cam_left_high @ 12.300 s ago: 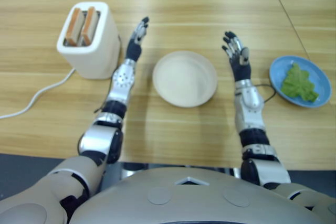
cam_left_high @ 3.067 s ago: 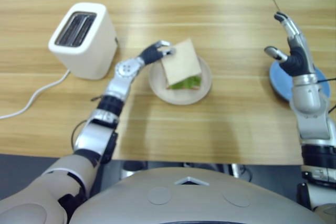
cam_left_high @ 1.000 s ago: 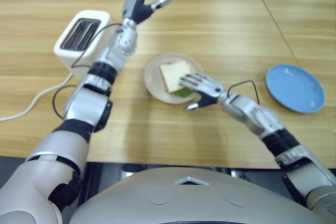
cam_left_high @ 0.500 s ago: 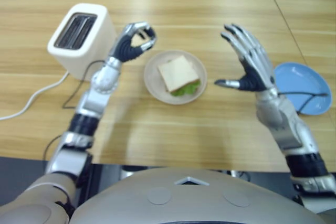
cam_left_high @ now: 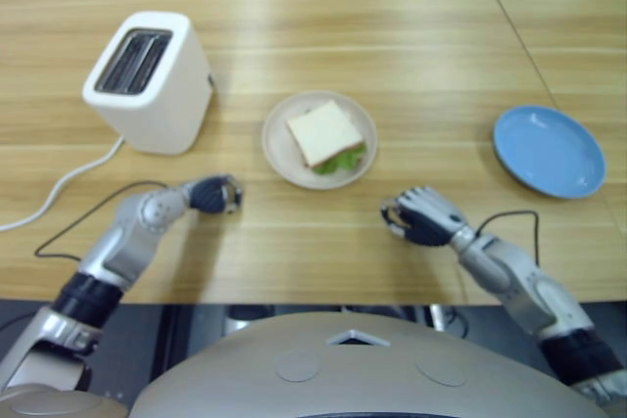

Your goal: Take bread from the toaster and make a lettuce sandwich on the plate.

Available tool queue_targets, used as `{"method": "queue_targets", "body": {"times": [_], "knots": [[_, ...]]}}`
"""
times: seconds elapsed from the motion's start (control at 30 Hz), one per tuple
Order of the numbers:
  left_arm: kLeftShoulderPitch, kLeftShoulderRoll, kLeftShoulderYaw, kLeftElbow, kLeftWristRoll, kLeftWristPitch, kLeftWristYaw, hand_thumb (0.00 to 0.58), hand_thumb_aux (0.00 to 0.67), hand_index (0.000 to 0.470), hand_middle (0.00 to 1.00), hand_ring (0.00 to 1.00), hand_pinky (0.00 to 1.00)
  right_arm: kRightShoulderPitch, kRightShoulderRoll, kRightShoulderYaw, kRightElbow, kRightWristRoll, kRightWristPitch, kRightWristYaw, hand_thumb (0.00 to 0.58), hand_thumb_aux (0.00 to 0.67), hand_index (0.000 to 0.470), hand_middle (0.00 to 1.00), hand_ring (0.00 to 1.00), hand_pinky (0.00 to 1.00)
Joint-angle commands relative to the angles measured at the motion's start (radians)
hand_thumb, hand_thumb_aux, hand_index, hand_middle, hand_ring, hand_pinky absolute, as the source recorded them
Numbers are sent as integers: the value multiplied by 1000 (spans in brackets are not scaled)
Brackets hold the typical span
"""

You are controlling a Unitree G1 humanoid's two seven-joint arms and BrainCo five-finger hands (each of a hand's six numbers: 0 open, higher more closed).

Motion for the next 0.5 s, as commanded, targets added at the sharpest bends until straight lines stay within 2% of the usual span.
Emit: {"method": "queue_targets", "body": {"times": [0.03,0.2,0.33,0.37,0.4,0.43,0.47,0.5], "knots": [[-36,-52,-71,134,51,8,-9,580,670,460,1000,1000,1000,-71,37,86,143,-91,24,-34,580,670,460,1000,1000,1000],[-124,-140,-94,251,97,-16,62,580,670,460,1000,1000,1000,-233,91,162,323,-137,33,-90,580,670,460,1000,1000,1000],[-226,-238,-125,415,139,-37,136,580,670,460,1000,1000,1000,-405,149,205,510,-151,44,-157,580,670,460,1000,1000,1000],[-262,-276,-124,470,142,-41,169,543,502,345,1000,1000,1000,-451,167,214,569,-153,50,-177,580,670,460,1000,1000,1000],[-296,-310,-128,523,150,-41,202,540,494,339,1000,1000,1000,-496,185,219,626,-147,47,-205,580,670,460,1000,1000,1000],[-328,-342,-128,579,153,-50,235,496,415,285,1000,1000,1000,-540,201,227,680,-147,49,-239,580,670,460,1000,1000,1000],[-360,-372,-121,634,152,-57,269,496,415,285,1000,1000,1000,-575,212,232,723,-148,54,-264,580,670,460,1000,1000,1000],[-392,-393,-114,689,155,-57,309,136,84,58,1000,1000,1000,-608,223,232,763,-142,49,-296,580,670,460,1000,1000,1000]]}}
